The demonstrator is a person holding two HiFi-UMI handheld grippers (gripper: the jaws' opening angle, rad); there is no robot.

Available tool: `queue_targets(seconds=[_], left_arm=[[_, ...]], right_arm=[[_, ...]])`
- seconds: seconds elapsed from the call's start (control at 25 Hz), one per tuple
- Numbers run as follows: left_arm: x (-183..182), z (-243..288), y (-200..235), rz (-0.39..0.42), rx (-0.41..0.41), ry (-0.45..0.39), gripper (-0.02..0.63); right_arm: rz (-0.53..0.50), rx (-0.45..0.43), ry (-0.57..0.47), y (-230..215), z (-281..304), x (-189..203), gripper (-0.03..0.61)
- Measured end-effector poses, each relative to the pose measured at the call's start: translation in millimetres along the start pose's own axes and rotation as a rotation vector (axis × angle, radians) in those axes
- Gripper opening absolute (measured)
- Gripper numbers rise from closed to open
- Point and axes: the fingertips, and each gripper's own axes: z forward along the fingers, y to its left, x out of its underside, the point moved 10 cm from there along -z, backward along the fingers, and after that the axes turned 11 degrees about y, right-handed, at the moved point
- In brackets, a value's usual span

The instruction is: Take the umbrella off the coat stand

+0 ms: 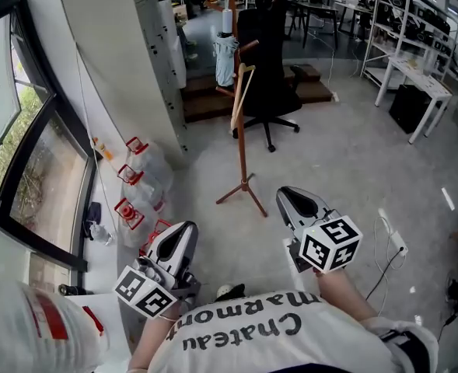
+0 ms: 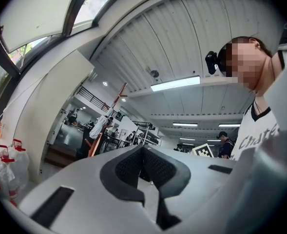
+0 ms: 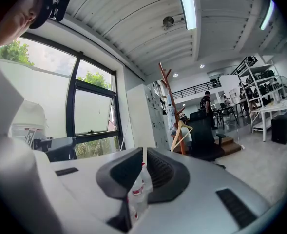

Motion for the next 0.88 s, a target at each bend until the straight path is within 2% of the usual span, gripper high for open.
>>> queue_targets(seconds=[0.24,0.4,0.68,0.88], left_arm=[[-4.3,14.4,28.5,-0.022,-0.014,-0.023,0.023],[-9.4,32.3,56.7,-0.023,0.012,-0.020,0.025],[-27.3,56.7,132.0,-0.041,-0.031,-0.003,0.023],[-55.7,86.9,183.2,-0.026,-0.007,-0.019,0.024]], right_arm=[[-0.003,-0.005,0.015,-8.8,27.9,-6.3,0.043],[-0.007,0.014,0.025,-19.3,56.5,-14.7,0.043],[-0.006,0.015,0.054,-33.1,133.8,-35.1,0.043],[-0.015,0.009,0.042,-44.7,190.3,-63.6,0.043]])
